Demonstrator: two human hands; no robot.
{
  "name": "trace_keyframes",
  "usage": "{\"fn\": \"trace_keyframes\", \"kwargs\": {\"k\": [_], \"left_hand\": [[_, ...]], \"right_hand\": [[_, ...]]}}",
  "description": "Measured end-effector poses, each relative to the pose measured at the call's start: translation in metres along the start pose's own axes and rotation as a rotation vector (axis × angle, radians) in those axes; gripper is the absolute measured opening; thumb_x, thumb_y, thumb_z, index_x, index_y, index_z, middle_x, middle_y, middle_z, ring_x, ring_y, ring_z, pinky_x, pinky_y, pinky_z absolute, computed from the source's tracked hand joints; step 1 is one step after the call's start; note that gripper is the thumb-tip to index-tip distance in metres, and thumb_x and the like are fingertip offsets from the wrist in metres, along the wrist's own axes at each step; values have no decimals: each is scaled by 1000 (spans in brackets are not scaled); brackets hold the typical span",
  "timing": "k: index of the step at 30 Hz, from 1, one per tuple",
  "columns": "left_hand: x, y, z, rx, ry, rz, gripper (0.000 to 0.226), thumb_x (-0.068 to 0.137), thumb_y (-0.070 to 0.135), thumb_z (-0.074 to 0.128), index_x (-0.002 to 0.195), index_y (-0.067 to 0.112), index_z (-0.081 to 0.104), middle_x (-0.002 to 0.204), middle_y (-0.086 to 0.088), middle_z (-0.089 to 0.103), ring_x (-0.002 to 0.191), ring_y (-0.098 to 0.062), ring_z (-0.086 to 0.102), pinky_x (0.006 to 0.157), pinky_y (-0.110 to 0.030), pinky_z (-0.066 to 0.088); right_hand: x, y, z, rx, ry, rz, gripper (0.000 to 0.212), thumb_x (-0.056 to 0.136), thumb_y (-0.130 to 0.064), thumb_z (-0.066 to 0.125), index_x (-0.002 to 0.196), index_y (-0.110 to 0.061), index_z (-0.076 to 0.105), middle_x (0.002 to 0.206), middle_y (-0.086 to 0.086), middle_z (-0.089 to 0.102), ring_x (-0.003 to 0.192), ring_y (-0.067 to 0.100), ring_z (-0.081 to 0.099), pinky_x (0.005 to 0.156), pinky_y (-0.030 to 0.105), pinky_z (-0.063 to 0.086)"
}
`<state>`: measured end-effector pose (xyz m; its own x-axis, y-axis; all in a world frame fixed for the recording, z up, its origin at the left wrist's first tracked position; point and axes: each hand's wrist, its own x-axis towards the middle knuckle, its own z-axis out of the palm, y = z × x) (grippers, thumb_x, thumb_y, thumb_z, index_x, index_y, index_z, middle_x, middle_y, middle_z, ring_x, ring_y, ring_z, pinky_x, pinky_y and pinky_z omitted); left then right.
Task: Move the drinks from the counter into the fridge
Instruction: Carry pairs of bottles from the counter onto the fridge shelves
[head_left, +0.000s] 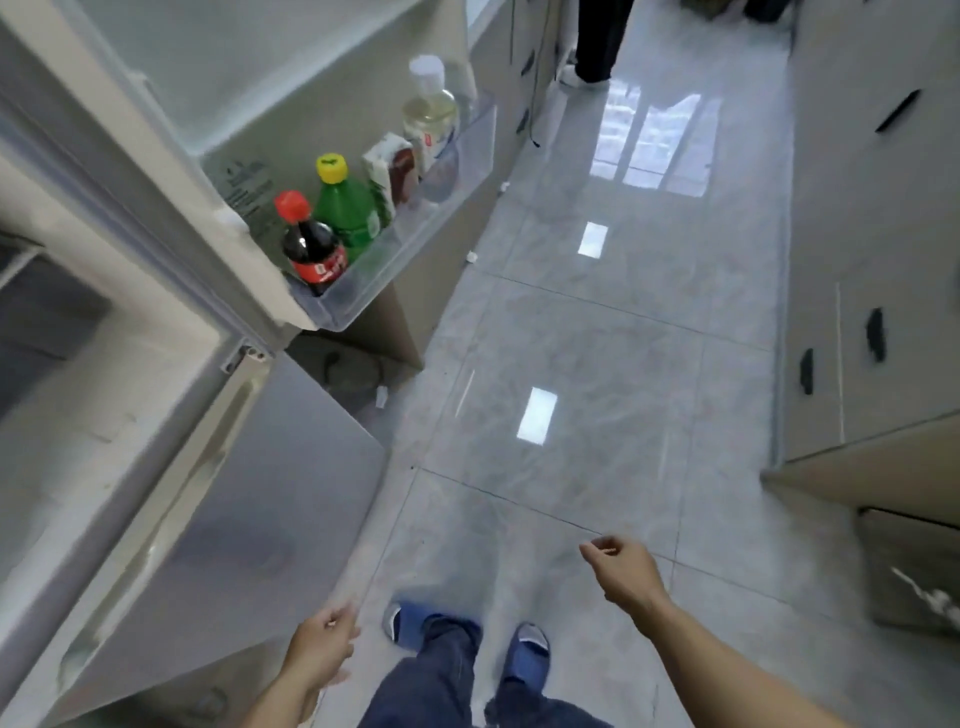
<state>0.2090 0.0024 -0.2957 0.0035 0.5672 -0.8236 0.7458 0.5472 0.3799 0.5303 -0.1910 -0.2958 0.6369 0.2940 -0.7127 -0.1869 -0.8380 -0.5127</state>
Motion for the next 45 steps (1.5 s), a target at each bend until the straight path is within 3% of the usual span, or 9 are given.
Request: {"fn": "trace_keyframes", "kwargs": {"k": [5, 12, 15, 18, 23, 32, 37, 41, 45], "left_hand": [[-6, -7, 22, -26, 30, -95, 21, 98, 30, 58, 95, 10, 62, 94, -13, 68, 75, -28, 59, 69, -34, 50], [6, 29, 45, 147, -66, -80, 16, 99, 28, 56, 91, 14, 61, 95, -9, 68, 77, -25, 59, 70, -34, 50], [17, 69, 56, 246, -130, -27, 20, 99, 28, 53, 88, 13, 60, 94, -8, 67, 76, -24, 57, 69, -33, 49], [30, 123, 70, 306, -177, 63, 19, 101, 29, 52, 88, 17, 59, 98, -7, 67, 85, -26, 61, 76, -36, 53], [59, 218, 99, 312, -247, 234, 18, 101, 30, 52, 93, 16, 61, 98, -7, 67, 80, -22, 58, 73, -34, 52], [100, 330, 158, 268, -263, 257, 24, 99, 33, 54, 105, 12, 62, 100, -5, 68, 80, -20, 60, 78, -38, 54], [105, 367, 179, 260, -155, 187, 20, 100, 29, 53, 98, 12, 63, 103, -12, 68, 80, -24, 61, 74, -36, 51], [99, 389, 192, 240, -67, 113, 21, 101, 27, 52, 96, 9, 62, 104, -15, 70, 74, -24, 57, 70, -33, 47], [98, 426, 214, 164, -22, 65, 25, 100, 29, 54, 101, 6, 62, 102, -12, 69, 76, -24, 58, 68, -31, 46]], "right_hand": [[-14, 72, -33, 165, 57, 229, 26, 91, -32, 67, 101, -9, 69, 80, 6, 61, 68, 23, 56, 61, 33, 51], [-33, 109, -55, 327, 133, 413, 19, 94, -27, 64, 103, -10, 66, 100, 8, 64, 90, 27, 61, 68, 35, 53], [-37, 107, -63, 352, 172, 449, 16, 94, -28, 64, 101, -13, 65, 101, 8, 65, 95, 29, 64, 71, 36, 53], [-35, 101, -68, 368, 201, 476, 14, 93, -28, 64, 97, -15, 65, 90, 9, 67, 84, 27, 64, 68, 35, 53], [-22, 89, -67, 413, 238, 512, 13, 93, -29, 63, 95, -16, 64, 90, 11, 68, 80, 27, 64, 65, 35, 54], [40, 74, -105, 457, 223, 616, 14, 92, -26, 64, 95, -13, 66, 91, 12, 70, 76, 29, 64, 58, 30, 53], [121, 45, -173, 398, 151, 558, 18, 91, -23, 64, 97, -7, 69, 88, 12, 70, 76, 25, 61, 64, 30, 52], [196, -20, -246, 322, 89, 426, 21, 93, -31, 62, 102, -13, 66, 92, 5, 63, 77, 23, 57, 60, 28, 49], [270, -97, -311, 271, 86, 270, 18, 94, -30, 61, 98, -13, 67, 87, 6, 63, 76, 24, 56, 67, 34, 50]]}}
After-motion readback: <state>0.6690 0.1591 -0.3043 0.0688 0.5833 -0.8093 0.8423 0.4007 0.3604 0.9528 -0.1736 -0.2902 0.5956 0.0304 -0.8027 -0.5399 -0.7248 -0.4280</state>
